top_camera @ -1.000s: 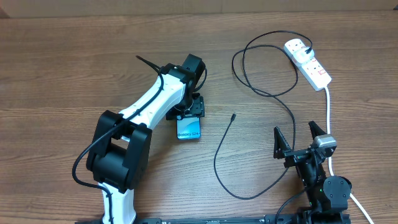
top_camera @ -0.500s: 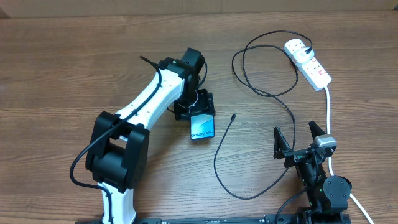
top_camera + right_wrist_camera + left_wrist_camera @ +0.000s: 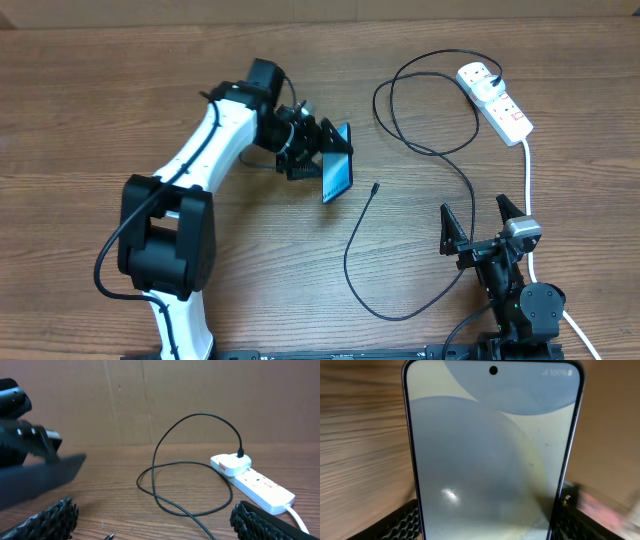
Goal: Plug charger to phone and switch on socket
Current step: 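Lift the phone with the left gripper and swing it left, upright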
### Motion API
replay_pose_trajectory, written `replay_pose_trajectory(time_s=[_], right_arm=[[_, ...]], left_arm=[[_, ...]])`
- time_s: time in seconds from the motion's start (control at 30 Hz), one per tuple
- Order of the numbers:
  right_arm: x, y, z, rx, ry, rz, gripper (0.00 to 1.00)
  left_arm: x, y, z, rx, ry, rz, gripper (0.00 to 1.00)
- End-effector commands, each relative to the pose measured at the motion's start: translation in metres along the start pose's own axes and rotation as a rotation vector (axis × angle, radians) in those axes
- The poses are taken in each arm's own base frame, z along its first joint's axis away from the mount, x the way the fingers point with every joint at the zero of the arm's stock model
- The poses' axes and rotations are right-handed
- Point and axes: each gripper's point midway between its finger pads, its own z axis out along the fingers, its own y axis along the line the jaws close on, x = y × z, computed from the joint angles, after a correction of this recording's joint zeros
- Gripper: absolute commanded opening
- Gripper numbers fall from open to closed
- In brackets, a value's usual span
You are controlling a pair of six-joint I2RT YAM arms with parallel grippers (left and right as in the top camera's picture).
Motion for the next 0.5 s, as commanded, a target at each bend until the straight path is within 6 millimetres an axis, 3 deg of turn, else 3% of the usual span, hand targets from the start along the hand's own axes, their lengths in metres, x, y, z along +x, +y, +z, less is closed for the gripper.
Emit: replay_pose_trajectory(time_s=[0.0, 0.2, 0.47], right_arm=[[0.002, 0.001, 0.000, -0.003, -0.004, -0.002, 1.00], [0.002, 0.001, 0.000, -0.003, -0.004, -0.002, 1.00], [0.002, 0.001, 0.000, -0.003, -0.004, -0.002, 1.00]], left_arm=[[0.007, -0.047, -0.029, 0.296, 0.105, -0.008, 0.74], [-0.006, -0.057, -0.066, 0.450, 0.122, -0.099, 0.74], [-0.022, -0.050, -0.093, 0.489, 0.120, -0.304, 0.74]])
